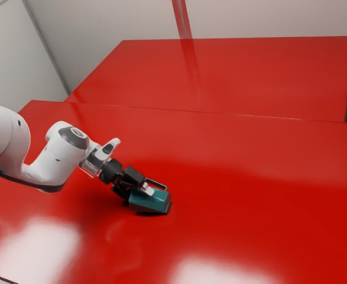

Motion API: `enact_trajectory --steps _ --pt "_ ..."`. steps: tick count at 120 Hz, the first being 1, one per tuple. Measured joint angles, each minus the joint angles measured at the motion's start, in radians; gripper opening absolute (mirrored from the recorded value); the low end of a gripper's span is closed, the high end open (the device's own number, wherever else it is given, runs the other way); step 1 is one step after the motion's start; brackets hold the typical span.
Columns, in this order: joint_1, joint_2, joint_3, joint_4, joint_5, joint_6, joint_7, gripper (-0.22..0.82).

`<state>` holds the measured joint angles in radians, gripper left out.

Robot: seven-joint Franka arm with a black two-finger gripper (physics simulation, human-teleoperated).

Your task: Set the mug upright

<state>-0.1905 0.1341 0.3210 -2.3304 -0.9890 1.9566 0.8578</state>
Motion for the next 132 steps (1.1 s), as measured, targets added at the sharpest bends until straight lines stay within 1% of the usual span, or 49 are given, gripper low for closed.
enact_trajectory --steps 20,75,85,105,132 --pt "-0.001 0.0 -0.001 0.0 -0.008 0.001 0.006 0.32" --pt "-0.003 0.003 -0.003 -0.007 -0.031 0.0 0.018 -0.05" --pt "-0.005 0.002 -0.005 -0.007 -0.031 0.004 0.017 -0.08" --pt "-0.009 -0.009 -0.014 -0.002 -0.033 0.007 0.016 -0.11" --pt "-0.007 -0.065 -0.031 0.011 -0.04 -0.004 0.015 -0.14"
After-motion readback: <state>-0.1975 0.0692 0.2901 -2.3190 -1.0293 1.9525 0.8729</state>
